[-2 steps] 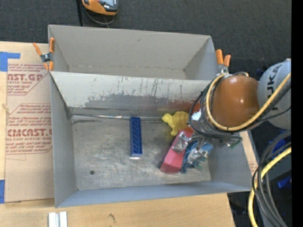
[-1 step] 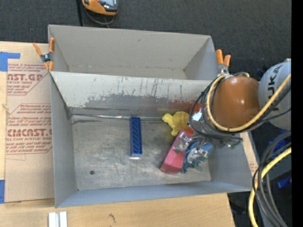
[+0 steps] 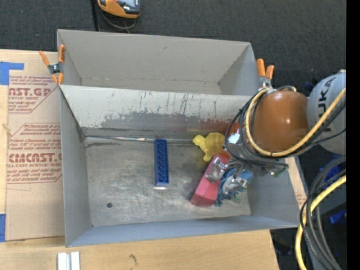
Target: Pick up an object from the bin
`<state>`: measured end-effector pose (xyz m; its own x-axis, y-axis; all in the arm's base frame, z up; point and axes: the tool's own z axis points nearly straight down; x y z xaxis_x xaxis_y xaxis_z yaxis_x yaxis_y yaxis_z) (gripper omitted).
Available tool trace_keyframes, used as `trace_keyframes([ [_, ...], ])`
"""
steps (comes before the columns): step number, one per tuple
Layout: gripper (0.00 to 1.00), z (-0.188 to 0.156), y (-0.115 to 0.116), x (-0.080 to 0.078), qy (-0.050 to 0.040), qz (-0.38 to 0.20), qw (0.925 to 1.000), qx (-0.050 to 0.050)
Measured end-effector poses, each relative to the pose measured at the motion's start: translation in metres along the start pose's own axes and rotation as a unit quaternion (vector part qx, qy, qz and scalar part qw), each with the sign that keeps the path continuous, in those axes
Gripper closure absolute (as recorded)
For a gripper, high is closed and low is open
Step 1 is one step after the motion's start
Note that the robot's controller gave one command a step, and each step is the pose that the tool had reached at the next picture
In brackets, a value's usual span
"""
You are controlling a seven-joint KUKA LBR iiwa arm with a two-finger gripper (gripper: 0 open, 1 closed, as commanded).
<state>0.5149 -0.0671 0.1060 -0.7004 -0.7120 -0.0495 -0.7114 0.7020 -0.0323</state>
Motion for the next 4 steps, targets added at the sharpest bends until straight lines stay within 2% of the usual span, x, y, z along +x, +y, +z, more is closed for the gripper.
trace_keyframes([
  [4, 1.0, 0.0, 0.0, 0.0, 0.0, 0.0, 1.0, 0.0],
])
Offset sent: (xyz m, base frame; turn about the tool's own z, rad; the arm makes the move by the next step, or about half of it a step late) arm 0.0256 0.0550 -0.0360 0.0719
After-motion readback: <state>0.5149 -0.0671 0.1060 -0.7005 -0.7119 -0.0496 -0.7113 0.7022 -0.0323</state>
